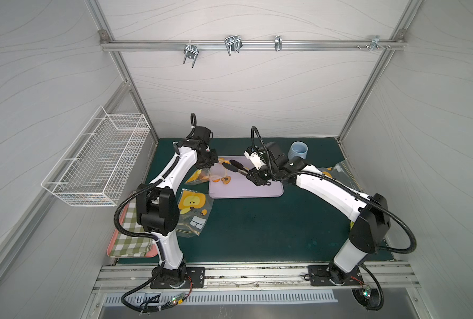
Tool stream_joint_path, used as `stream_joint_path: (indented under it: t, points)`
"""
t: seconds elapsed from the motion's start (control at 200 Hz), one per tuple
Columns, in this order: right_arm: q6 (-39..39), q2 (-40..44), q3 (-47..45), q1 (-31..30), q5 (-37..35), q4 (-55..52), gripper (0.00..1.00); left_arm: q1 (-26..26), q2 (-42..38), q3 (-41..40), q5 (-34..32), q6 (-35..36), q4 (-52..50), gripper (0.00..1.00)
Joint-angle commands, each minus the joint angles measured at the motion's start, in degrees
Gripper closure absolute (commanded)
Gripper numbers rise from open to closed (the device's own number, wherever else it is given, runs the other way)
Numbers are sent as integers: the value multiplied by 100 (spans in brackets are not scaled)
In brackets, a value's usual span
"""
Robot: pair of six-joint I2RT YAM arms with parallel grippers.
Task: Put the cookies into a resealable bag to prevent moisture
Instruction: Place the cookie in the ziploc bag.
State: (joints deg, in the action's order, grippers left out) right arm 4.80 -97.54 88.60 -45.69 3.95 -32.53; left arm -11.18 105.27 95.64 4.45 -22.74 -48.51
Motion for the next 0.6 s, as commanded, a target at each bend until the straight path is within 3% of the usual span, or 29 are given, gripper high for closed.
stream_joint_path:
  t: [0.0,0.15,0.3,0.59]
  points:
    - [85,-332,328,-66,356,217,62,37,-7,119,73,7,79,100]
    - [61,-647,570,-184,348,173,62,37,-20,118,64,2,79,100]
    - [52,-719,624,-211,349,175,54,36,-29,121,56,7,75,100]
    - [56,-677,571,-212,331,199,52,37,-18,118,56,6,79,100]
